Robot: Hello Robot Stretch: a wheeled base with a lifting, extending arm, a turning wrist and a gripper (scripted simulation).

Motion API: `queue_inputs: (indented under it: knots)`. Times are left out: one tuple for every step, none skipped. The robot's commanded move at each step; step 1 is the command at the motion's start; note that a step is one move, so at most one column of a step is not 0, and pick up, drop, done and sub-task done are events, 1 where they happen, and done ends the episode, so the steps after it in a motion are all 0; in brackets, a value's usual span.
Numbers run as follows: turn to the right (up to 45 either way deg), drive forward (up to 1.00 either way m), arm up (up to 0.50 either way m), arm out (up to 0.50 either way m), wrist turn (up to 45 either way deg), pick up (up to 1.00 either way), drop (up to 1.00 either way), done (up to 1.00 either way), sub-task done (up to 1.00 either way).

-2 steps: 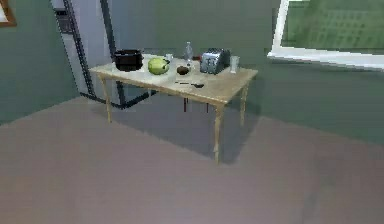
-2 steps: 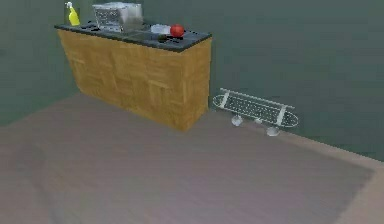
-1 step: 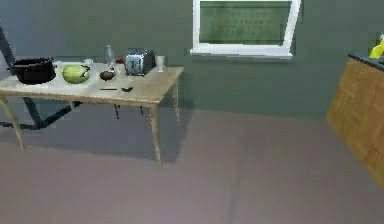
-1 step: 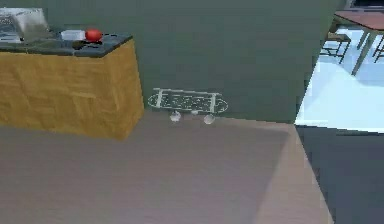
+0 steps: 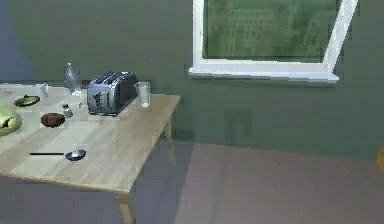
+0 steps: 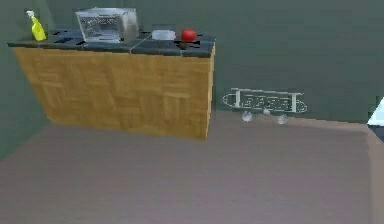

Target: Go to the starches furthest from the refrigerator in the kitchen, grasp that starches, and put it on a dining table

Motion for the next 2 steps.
queue_inputs:
  knots:
    - [-45.0,0.00,0.00,0.00,0.0,0.00,0.00,0.00,0.00]
    - [-45.0,0.00,0.00,0.00,0.0,0.00,0.00,0.00,0.00]
